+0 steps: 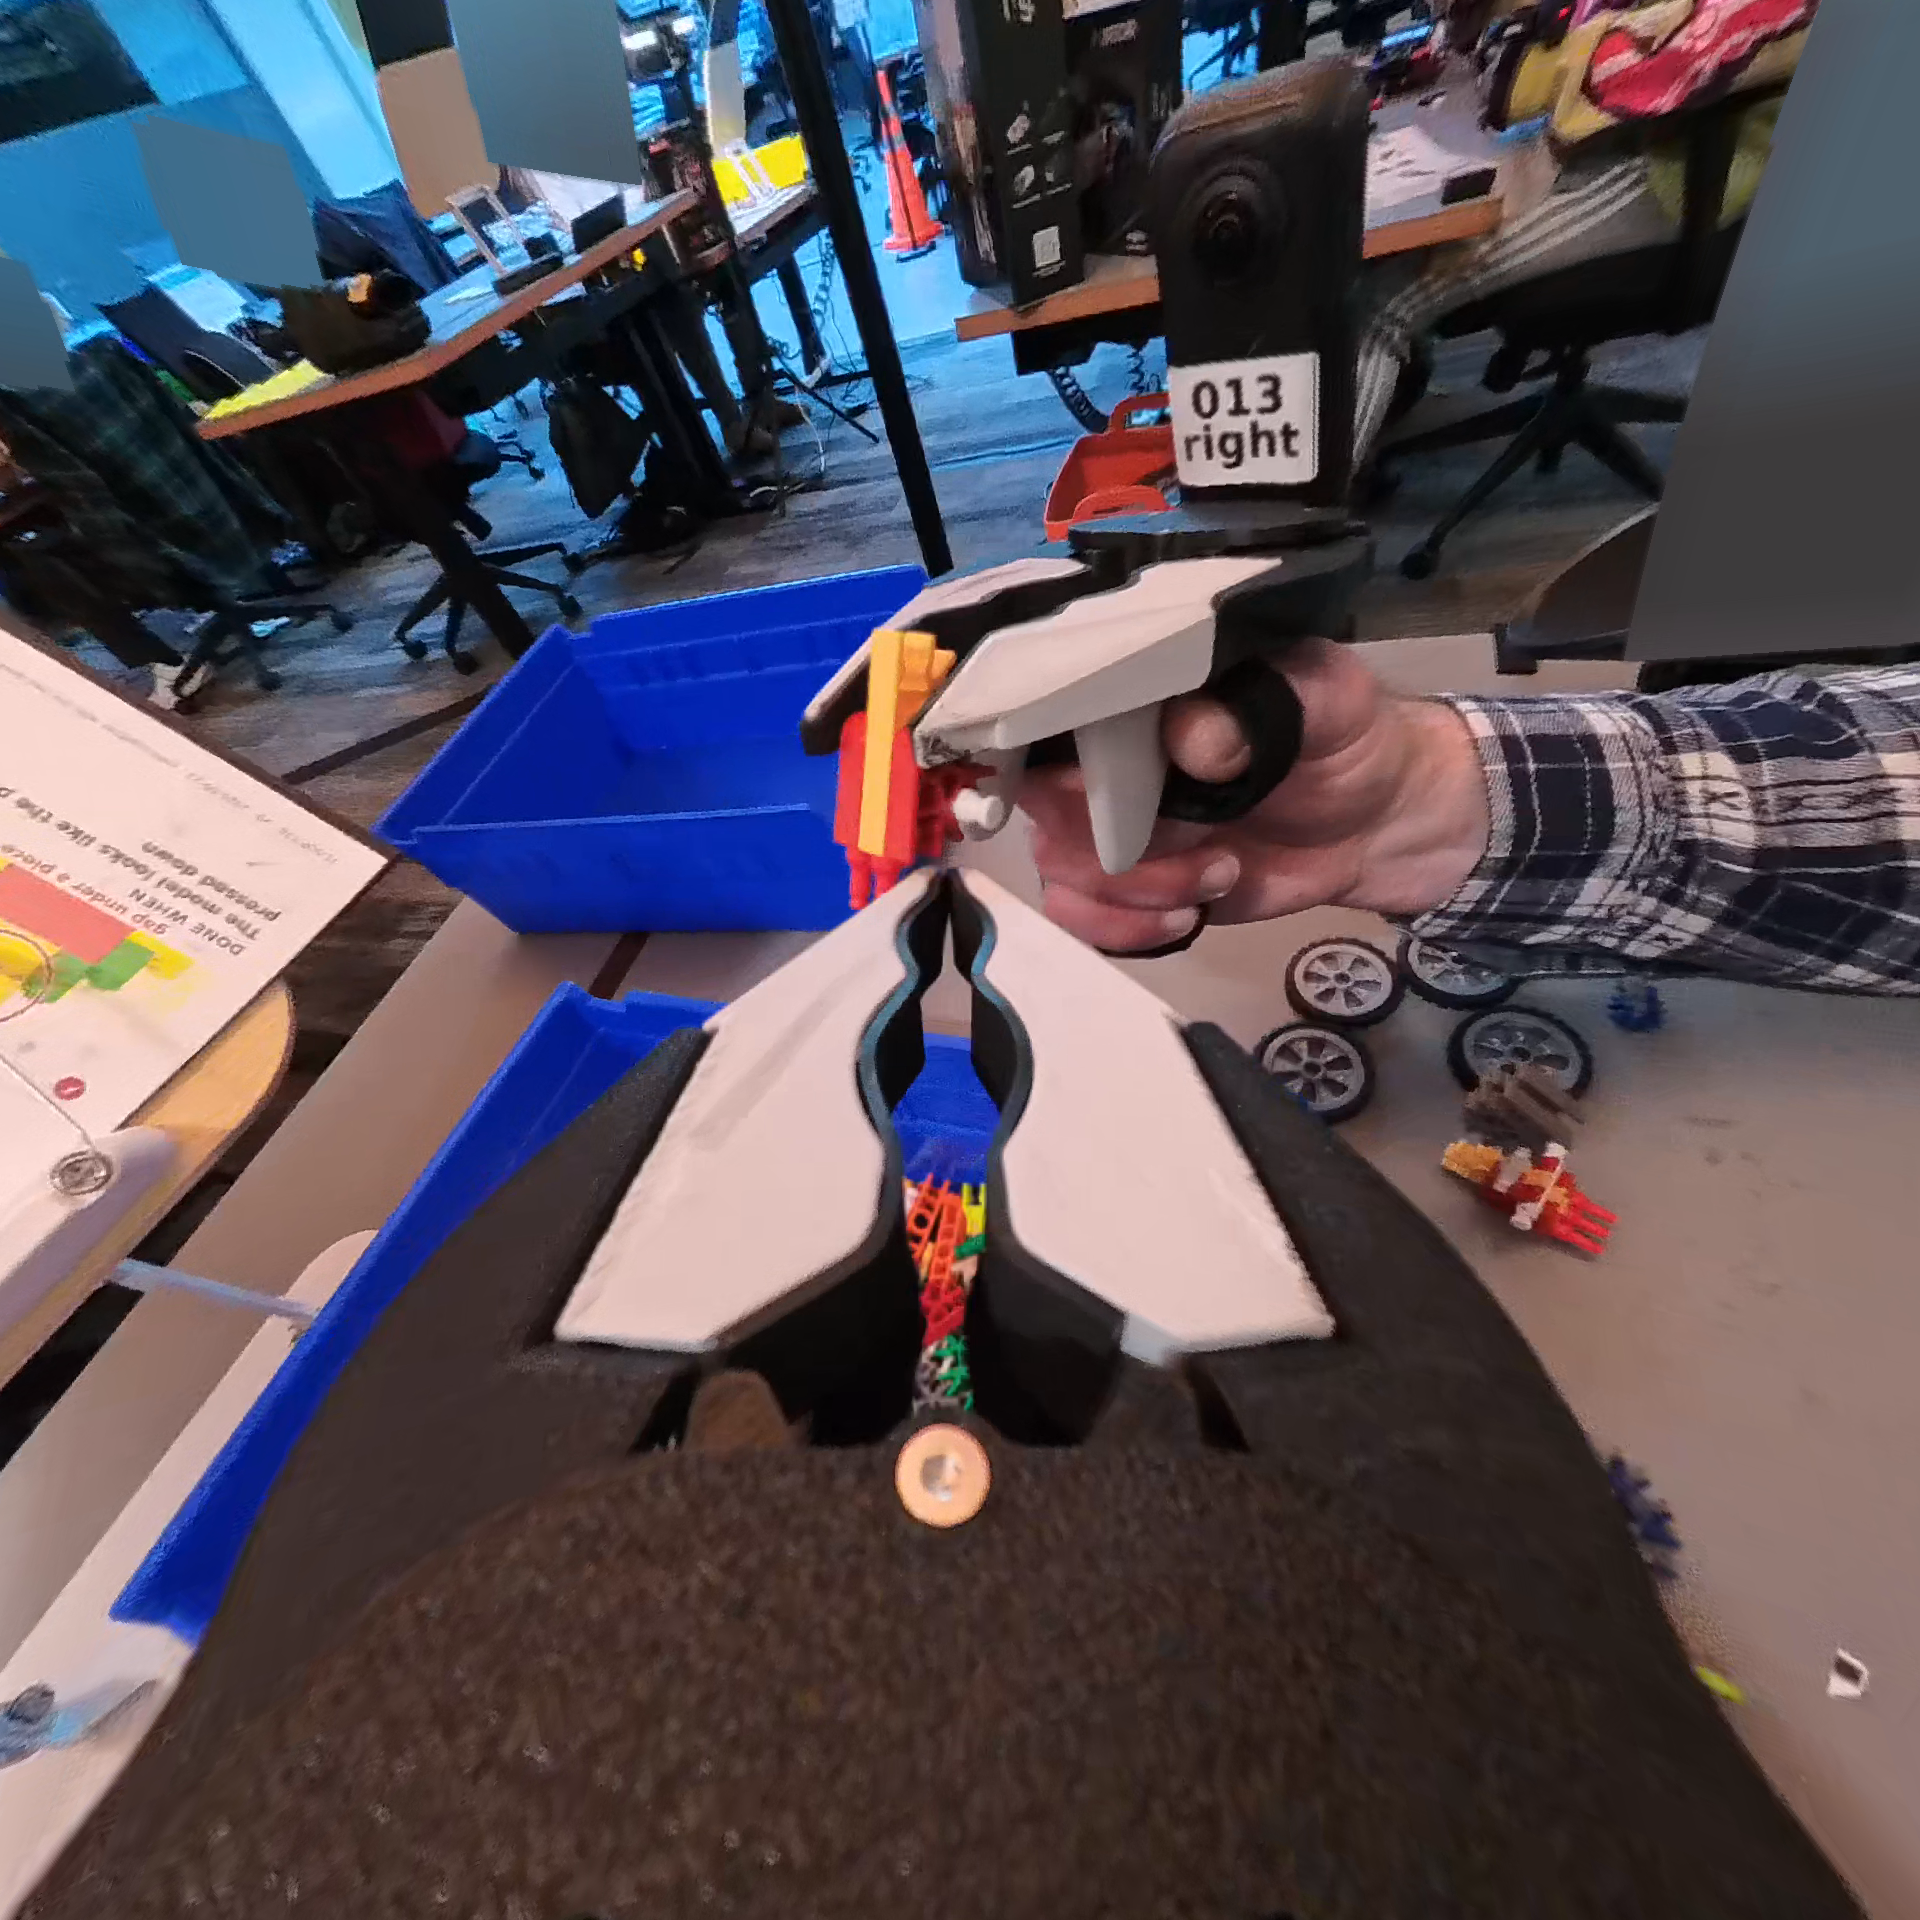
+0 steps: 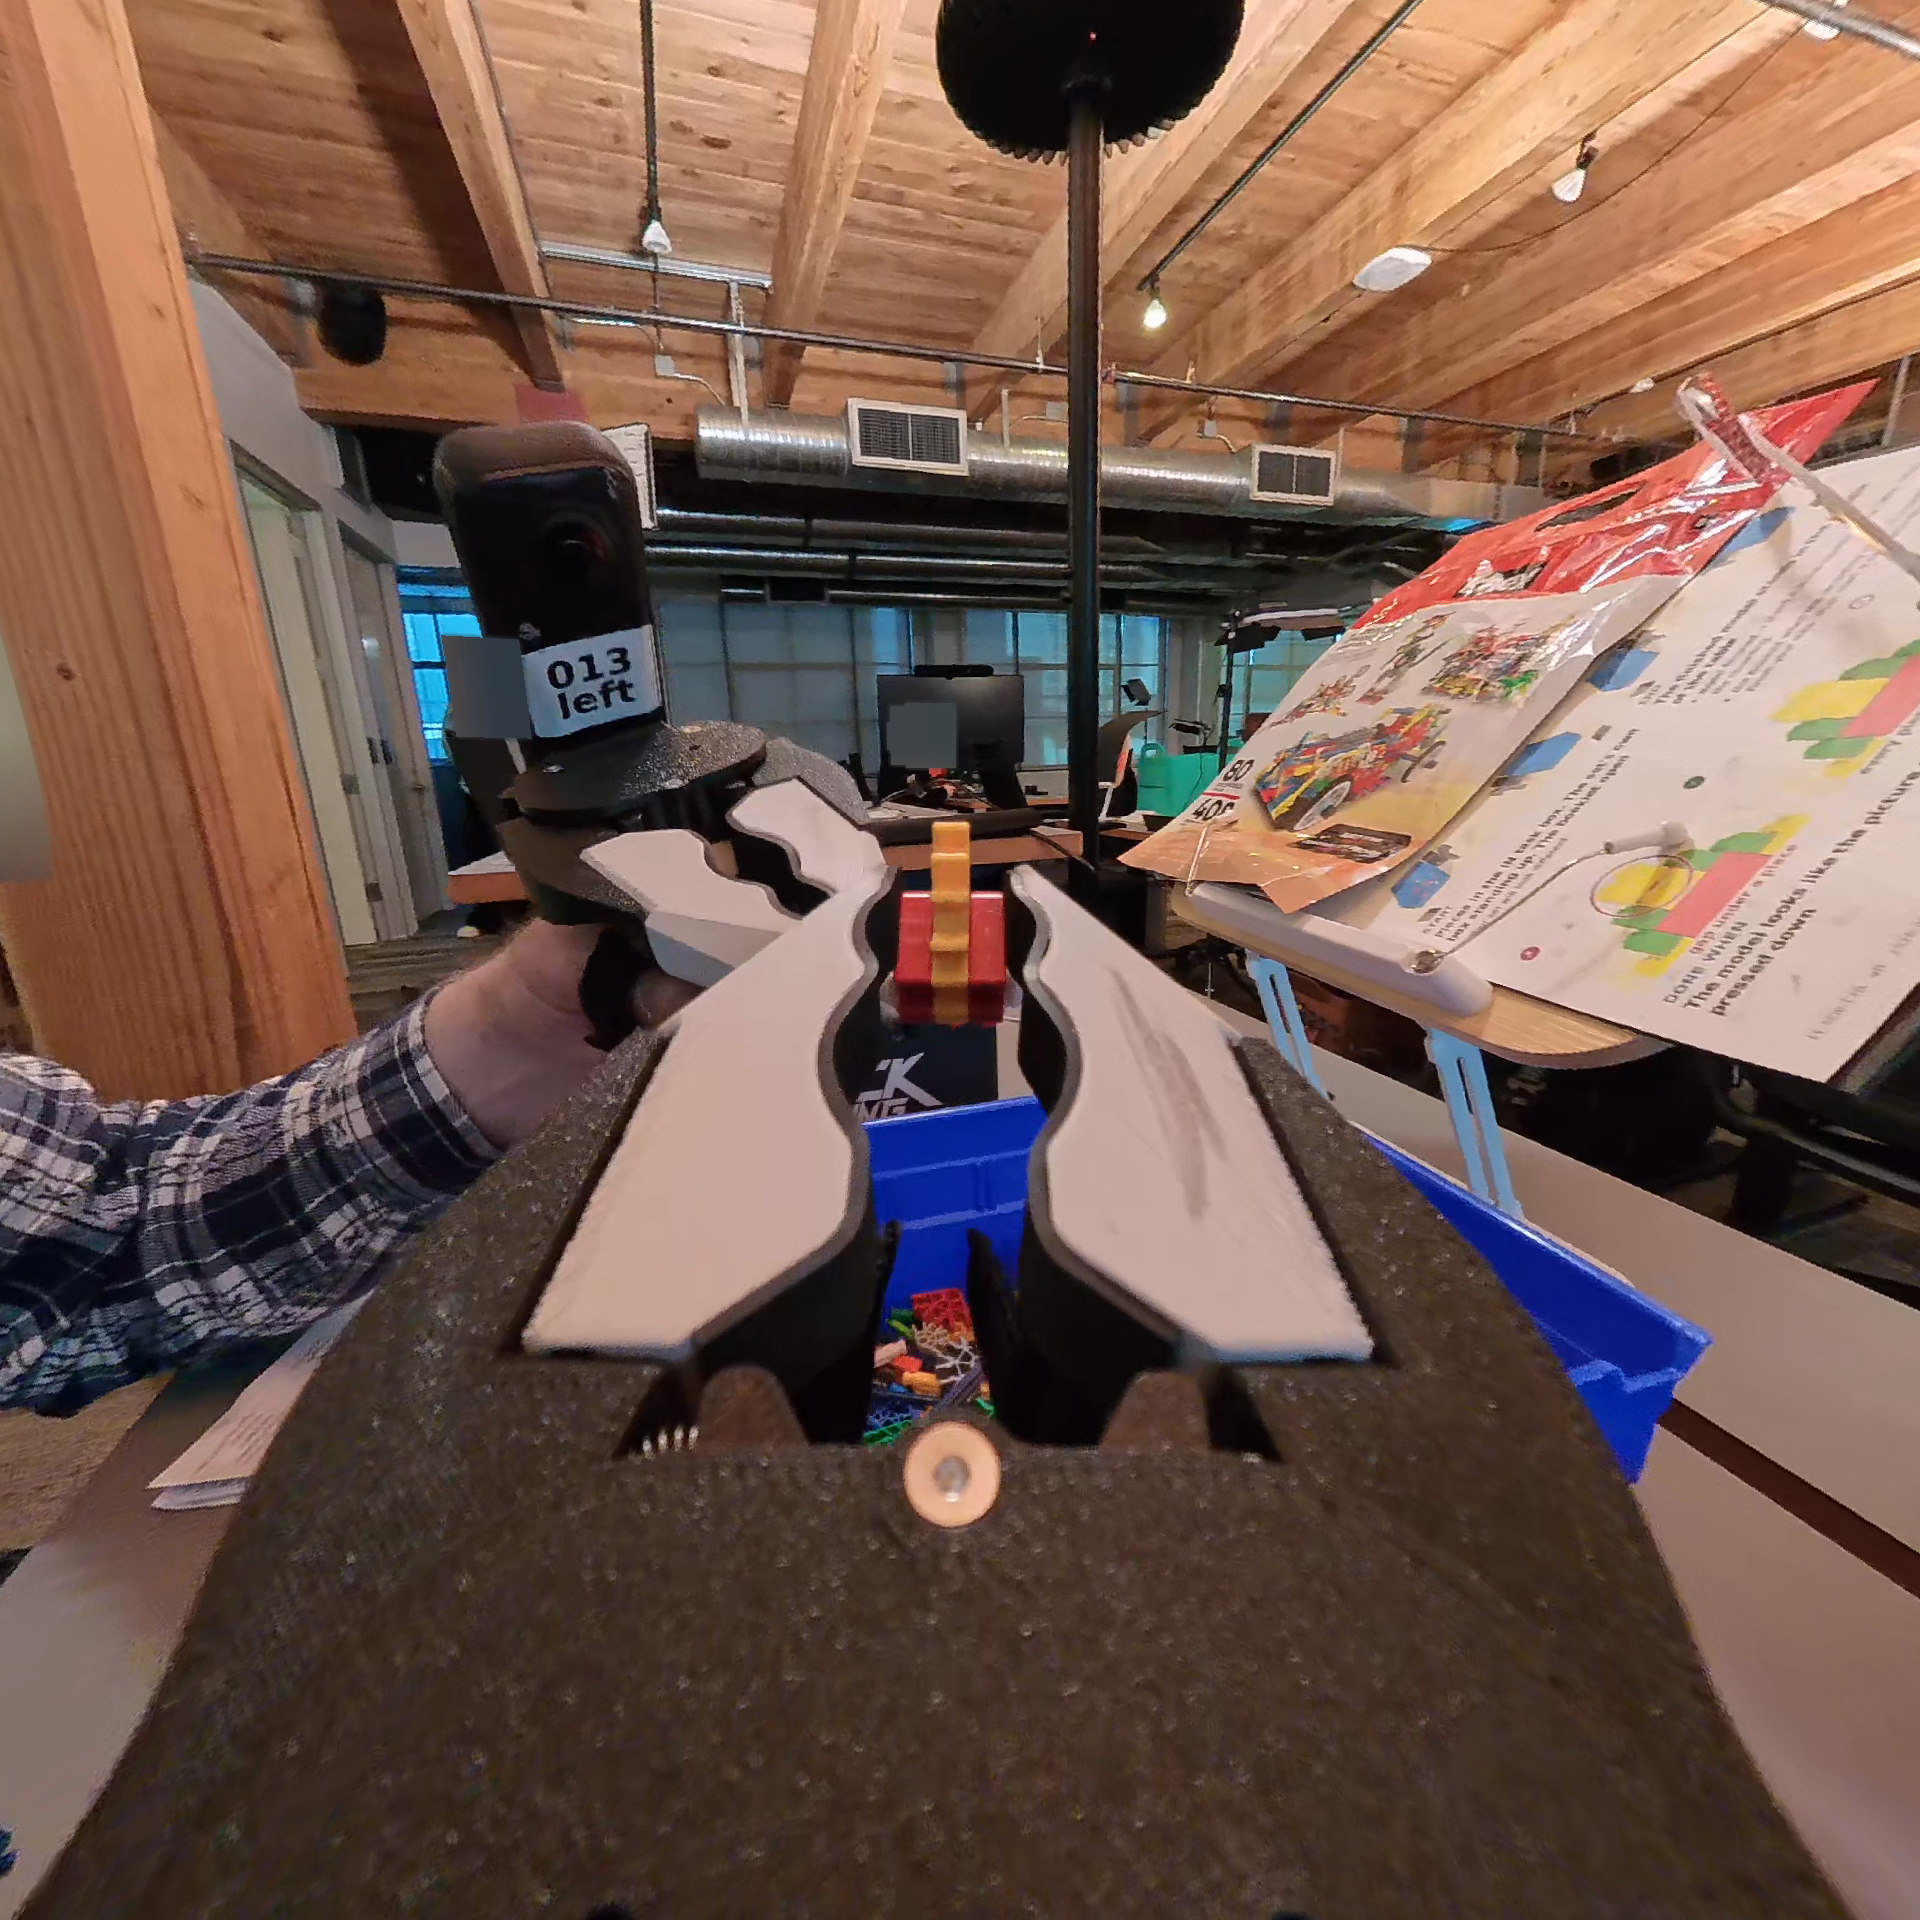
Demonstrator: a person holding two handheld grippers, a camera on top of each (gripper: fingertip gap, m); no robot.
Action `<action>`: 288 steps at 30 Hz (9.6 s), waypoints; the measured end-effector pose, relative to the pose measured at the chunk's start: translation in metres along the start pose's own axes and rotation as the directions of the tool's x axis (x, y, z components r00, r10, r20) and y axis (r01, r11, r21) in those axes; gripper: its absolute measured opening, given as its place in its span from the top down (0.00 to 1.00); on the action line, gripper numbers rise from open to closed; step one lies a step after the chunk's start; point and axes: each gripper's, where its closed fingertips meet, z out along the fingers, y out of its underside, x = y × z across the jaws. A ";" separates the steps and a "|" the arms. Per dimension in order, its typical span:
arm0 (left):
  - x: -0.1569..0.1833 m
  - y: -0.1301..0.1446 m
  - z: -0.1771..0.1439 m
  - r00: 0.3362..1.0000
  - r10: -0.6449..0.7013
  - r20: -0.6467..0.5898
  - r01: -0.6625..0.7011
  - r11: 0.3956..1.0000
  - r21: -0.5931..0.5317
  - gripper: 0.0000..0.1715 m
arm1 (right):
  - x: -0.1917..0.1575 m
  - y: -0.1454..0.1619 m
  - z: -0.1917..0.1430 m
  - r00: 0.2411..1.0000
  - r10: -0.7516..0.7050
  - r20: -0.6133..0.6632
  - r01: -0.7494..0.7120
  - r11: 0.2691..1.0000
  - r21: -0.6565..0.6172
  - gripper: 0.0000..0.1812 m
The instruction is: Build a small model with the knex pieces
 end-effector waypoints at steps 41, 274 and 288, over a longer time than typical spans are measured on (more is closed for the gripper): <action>-0.028 0.019 0.002 0.876 0.397 0.272 -0.332 0.908 -0.257 1.00 | 0.009 0.015 0.003 0.996 0.092 -0.015 -0.093 0.993 -0.067 0.90; -0.043 0.060 -0.010 0.989 -0.131 0.074 0.144 0.967 -0.210 0.96 | 0.015 0.086 0.008 0.764 -0.644 -0.032 0.507 0.631 -0.587 0.84; -0.062 0.136 -0.005 0.974 -0.068 0.218 0.175 0.833 -0.525 0.82 | 0.046 0.088 -0.010 0.770 -0.626 -0.123 0.406 0.629 -0.663 0.97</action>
